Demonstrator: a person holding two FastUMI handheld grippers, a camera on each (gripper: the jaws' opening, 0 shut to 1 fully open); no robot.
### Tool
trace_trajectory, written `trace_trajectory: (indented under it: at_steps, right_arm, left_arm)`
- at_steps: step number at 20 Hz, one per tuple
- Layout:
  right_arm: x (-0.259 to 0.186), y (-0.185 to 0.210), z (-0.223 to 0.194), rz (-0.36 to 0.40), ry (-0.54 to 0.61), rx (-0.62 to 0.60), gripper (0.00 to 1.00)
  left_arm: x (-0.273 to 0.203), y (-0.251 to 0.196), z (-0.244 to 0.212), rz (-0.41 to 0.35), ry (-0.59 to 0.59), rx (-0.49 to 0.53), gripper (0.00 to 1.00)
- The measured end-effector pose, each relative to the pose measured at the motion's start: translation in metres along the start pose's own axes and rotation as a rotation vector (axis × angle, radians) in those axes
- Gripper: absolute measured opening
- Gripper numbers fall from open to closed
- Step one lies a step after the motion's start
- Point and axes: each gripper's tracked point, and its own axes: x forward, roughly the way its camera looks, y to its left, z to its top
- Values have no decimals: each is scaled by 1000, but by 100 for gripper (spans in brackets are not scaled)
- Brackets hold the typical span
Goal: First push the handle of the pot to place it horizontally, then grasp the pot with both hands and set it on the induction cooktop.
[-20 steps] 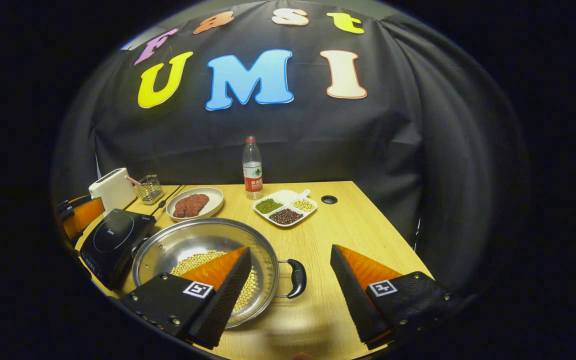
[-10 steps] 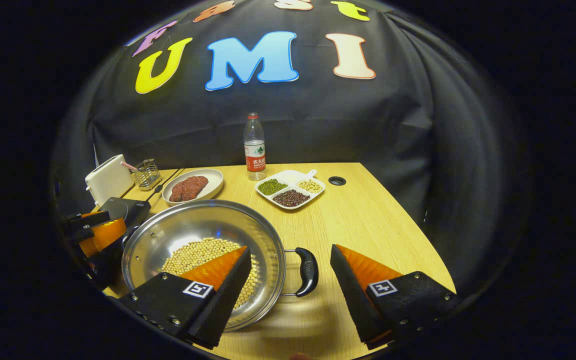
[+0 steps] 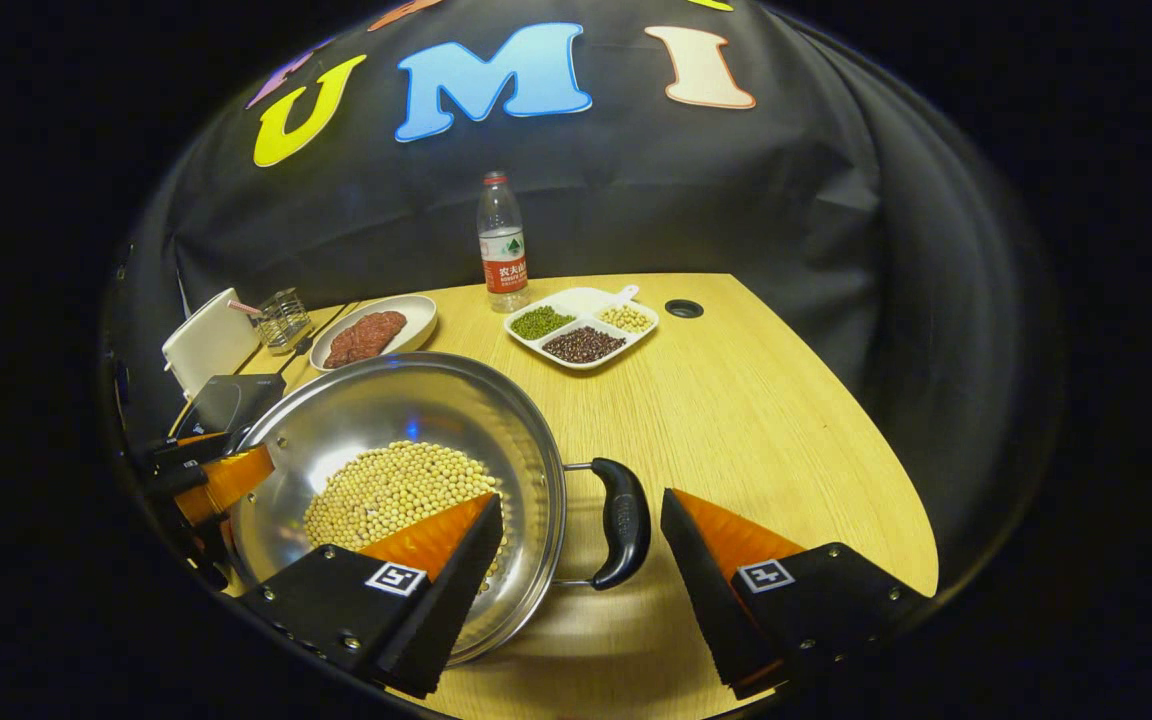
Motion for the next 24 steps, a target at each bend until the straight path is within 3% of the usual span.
trace_trajectory:
  at_steps: [2,3,5,6,7,11,12,13,17,18,19,20,24]
  right_arm:
    - [4,-2,-2,-2,10,1,97]
    - [5,-4,-2,-5,13,2,92]
    - [9,-5,-5,-13,32,6,88]
    - [10,-4,-6,-5,34,15,76]
    - [9,-5,-3,0,35,22,65]
    - [6,-3,-5,-13,47,18,54]
    - [5,-2,-6,-19,45,13,54]
    - [2,-1,-4,-22,43,6,48]
    - [-2,0,1,-27,47,-23,48]
    - [-7,2,4,-31,40,-31,48]
    - [-11,5,7,-36,33,-38,47]
    - [-16,9,9,-38,30,-40,47]
    - [-33,32,14,-57,14,-13,48]
  left_arm:
    - [2,-1,-3,8,8,-2,100]
    - [3,-1,-5,12,12,-5,95]
    - [5,-3,-9,21,22,-10,95]
    - [7,-4,-11,23,31,-13,93]
    - [6,-4,-11,28,31,-15,82]
    - [10,-1,-10,62,31,-30,78]
    - [11,-2,-8,68,31,-42,68]
    - [10,-2,-9,70,34,-37,65]
    - [1,-1,-12,71,40,-59,71]
    - [-3,1,-10,70,34,-65,64]
    - [-7,4,-8,68,27,-66,63]
    - [-10,8,-5,68,21,-66,67]
    - [-25,30,10,52,-14,-45,67]
